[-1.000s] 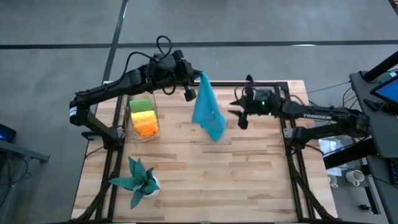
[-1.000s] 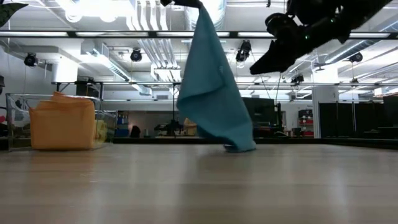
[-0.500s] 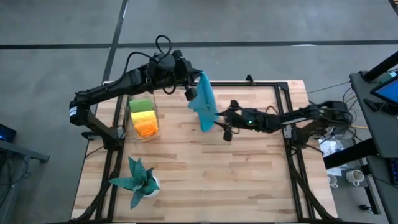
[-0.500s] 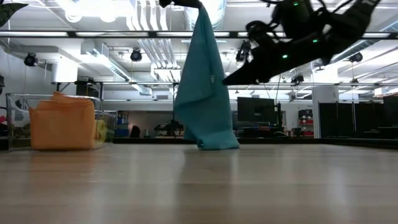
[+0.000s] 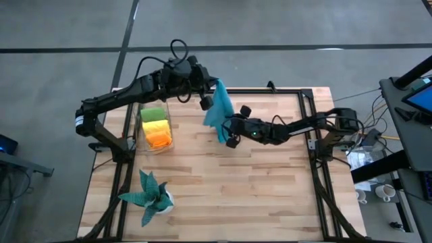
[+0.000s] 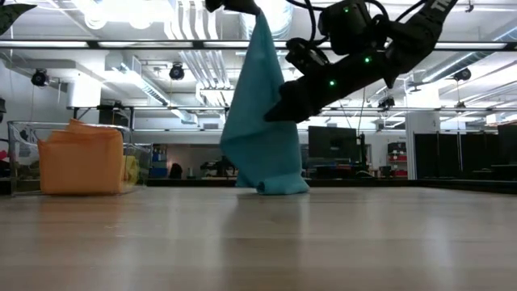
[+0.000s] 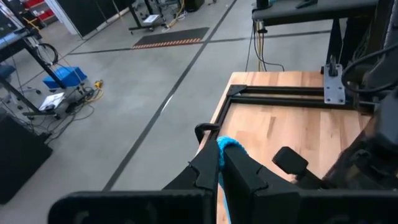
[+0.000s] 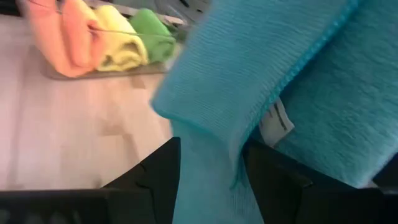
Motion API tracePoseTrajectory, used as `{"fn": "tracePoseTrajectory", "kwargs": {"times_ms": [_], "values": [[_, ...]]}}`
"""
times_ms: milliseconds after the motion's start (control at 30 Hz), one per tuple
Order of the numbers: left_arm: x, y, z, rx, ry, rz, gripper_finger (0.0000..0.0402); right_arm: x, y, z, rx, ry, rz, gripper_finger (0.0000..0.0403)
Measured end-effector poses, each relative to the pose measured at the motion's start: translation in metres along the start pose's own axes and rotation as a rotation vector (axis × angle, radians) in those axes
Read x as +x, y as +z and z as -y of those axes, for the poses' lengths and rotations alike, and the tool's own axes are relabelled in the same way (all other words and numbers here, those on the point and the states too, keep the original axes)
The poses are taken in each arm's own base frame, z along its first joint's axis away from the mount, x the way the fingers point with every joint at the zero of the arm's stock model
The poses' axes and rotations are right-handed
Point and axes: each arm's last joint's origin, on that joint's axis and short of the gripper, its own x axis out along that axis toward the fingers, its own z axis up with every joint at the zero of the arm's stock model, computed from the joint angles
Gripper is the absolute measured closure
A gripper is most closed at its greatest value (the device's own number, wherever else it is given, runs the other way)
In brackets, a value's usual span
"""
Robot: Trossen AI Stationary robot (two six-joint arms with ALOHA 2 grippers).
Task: Roll microfiber towels into tight, uniform cylinder then place into a basket
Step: Fold the blue microfiber towel
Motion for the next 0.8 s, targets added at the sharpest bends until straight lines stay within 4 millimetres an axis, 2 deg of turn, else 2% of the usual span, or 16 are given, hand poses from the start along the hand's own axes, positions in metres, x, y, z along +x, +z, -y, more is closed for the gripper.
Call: {"fn": "tracePoseTrajectory", "kwargs": {"times_ms": [367,567,800], "values": [[0.0,-0.001,0.0,0.002,0.013,-0.013,0.0402,0.002,0.0,-0.002,0.013,0.014,0.003,0.0241],[0.0,-0.001,0.0,0.0,0.014,-0.007,0.0402,0.01,-0.011,-0.003,0.017,0.011,-0.037,0.0263],[0.0,0.0,0.0,-0.001,0.014,-0.007,0.0402,0.01,-0.009,-0.002,0.039,0.003,-0.016,0.0294]]}}
